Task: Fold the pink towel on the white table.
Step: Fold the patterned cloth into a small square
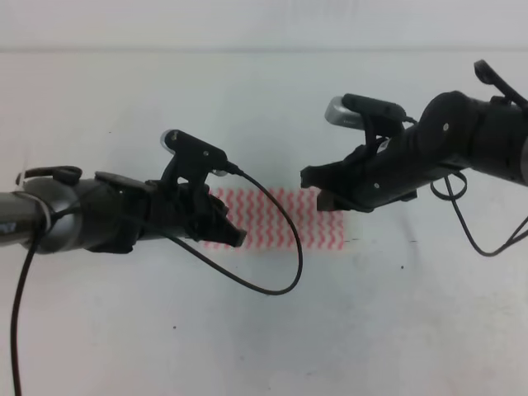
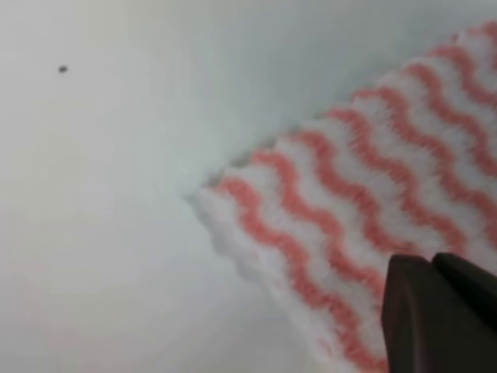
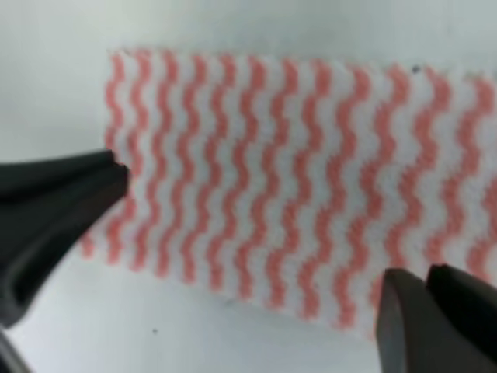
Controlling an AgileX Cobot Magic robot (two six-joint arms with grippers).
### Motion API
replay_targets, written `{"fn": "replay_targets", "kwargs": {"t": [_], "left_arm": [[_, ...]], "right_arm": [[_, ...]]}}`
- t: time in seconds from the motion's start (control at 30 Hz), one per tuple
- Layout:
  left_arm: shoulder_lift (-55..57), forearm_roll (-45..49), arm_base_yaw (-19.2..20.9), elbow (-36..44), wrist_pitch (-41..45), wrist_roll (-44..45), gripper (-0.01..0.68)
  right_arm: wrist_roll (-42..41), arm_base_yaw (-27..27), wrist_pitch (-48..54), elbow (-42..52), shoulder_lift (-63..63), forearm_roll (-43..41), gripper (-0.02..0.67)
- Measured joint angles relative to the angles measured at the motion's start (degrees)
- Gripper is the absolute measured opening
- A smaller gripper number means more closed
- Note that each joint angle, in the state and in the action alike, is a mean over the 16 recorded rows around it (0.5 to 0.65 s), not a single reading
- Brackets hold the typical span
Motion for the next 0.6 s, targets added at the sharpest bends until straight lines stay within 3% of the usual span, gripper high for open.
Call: {"fn": "replay_targets", "kwargs": {"t": [0.4, 0.6], "left_arm": [[2.5, -0.5, 0.0, -0.1, 1.0, -0.5, -0.005], [2.6, -0.6, 0.1, -0.2, 2.4, -1.1, -0.005]], "right_arm": [[8.8, -1.0, 1.6, -2.2, 0.9, -7.6, 0.306], [11.8, -1.5, 1.6, -2.2, 1.9, -9.8, 0.313]]}}
